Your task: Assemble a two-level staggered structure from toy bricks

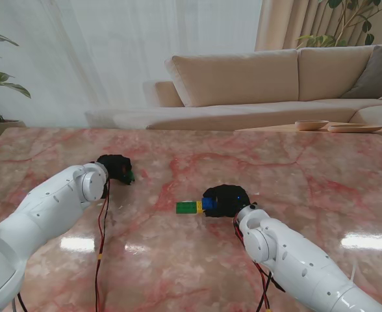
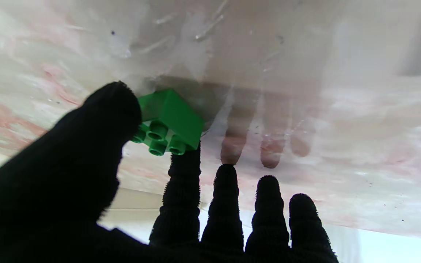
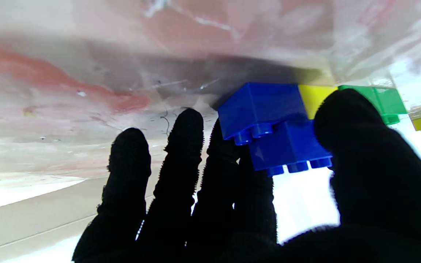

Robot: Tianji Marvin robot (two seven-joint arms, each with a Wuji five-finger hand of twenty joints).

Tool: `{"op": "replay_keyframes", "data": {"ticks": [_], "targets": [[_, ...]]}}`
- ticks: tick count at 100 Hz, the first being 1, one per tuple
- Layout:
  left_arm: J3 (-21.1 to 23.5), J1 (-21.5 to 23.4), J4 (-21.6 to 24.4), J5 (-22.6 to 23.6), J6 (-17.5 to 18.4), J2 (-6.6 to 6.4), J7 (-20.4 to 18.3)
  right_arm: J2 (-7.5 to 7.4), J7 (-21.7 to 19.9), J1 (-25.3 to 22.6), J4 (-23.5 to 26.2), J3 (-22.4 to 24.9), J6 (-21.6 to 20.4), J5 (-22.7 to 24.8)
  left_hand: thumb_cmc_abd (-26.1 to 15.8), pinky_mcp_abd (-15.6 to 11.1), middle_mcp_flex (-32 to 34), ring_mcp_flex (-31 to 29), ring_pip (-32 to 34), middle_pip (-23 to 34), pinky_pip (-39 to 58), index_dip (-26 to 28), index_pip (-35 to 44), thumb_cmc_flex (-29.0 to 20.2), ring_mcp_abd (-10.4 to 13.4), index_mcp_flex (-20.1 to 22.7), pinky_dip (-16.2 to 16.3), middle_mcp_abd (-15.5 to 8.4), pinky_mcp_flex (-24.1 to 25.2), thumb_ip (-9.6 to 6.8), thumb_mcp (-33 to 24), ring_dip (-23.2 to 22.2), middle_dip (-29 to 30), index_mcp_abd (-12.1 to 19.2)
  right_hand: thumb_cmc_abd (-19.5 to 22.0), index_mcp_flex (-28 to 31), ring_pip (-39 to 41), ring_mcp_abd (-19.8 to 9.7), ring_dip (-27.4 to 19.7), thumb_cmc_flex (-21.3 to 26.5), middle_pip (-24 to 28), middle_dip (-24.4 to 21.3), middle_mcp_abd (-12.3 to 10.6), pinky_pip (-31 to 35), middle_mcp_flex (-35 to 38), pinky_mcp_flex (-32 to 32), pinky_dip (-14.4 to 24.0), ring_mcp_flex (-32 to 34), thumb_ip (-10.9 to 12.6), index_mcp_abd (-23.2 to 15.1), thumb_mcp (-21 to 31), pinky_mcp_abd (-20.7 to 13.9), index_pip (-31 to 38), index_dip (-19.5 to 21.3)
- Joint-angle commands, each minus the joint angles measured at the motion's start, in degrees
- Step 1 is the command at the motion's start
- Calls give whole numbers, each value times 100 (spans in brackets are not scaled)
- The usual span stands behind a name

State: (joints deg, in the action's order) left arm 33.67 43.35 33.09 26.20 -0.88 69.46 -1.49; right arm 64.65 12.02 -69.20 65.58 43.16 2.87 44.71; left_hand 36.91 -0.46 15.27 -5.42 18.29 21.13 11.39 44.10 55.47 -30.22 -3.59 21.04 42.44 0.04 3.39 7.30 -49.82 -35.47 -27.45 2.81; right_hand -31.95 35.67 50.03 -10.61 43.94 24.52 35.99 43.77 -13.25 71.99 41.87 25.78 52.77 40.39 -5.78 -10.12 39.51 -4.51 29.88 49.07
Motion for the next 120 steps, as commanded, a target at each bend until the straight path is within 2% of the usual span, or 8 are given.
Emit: {"op": "replay_keyframes", "data": {"ticks": [1,33,37,41,47,67,93,120], "targets": [[-50,68,-193,-12,52,46,66,-10,-132,-91,-102,-46,24,-17,237,58,469,-126,182,402,154,59,141,-111,-183,114,128,147,122,97,-219,-77,-163,156,21,107,12,-32,64,-52,-24,-53,205,204,174,49,52,119,-2,33,6,-35,65,-27],[-112,113,-544,-74,361,187,472,-13,-128,-86,-113,-59,17,-7,278,51,779,-267,349,632,286,206,498,-285,-134,402,288,54,97,104,-320,-120,-247,508,26,107,12,-35,62,-61,-21,-53,204,206,180,57,52,128,-6,34,2,-37,65,-25],[-119,113,-588,-82,416,204,519,-14,-134,-85,-112,-61,16,-8,295,48,808,-281,373,652,300,157,541,-406,-128,521,297,34,104,244,-239,-124,-250,615,30,107,10,-36,61,-61,-23,-54,197,206,177,57,52,125,-6,36,4,-38,66,-25],[-121,113,-618,-91,444,218,550,-15,-138,-87,-107,-60,19,-7,324,48,839,-299,391,668,306,-16,574,-585,-119,642,297,22,106,415,-133,-123,-252,670,37,108,13,-36,62,-65,-23,-54,201,207,178,58,53,129,-6,34,6,-38,66,-25],[-113,118,-648,-105,468,234,585,-14,-136,-90,-105,-57,20,-9,312,43,873,-319,410,679,322,-450,636,-830,-108,828,297,7,105,517,46,-118,-248,753,43,108,13,-35,62,-64,-22,-53,201,208,176,58,53,127,-4,32,12,-38,66,-25],[20,204,-612,-108,554,225,716,-16,-145,-89,-106,-58,22,-8,85,4,1041,-376,457,738,332,-1727,574,-1228,-70,1305,270,-40,97,418,389,-125,-246,900,44,111,17,-35,64,-71,-17,-51,202,210,181,53,54,128,-6,29,28,-37,68,-24],[514,590,129,133,425,21,855,-5,-96,-80,-137,-86,33,-8,-29,-7,1226,-456,491,795,330,-2104,472,-1265,-53,1674,282,-73,95,370,361,-132,-247,846,50,114,18,-34,64,-69,-17,-52,203,213,189,59,55,131,-9,29,52,-36,71,-23],[1197,1305,1615,619,22,-222,884,23,17,-54,-196,-128,48,-11,104,71,1326,-536,483,776,415,-2132,508,-1201,-108,1744,322,-42,57,417,430,-116,-230,840,42,129,25,-37,66,-71,-15,-51,193,215,196,65,54,143,-18,21,71,-38,80,-21]]}}
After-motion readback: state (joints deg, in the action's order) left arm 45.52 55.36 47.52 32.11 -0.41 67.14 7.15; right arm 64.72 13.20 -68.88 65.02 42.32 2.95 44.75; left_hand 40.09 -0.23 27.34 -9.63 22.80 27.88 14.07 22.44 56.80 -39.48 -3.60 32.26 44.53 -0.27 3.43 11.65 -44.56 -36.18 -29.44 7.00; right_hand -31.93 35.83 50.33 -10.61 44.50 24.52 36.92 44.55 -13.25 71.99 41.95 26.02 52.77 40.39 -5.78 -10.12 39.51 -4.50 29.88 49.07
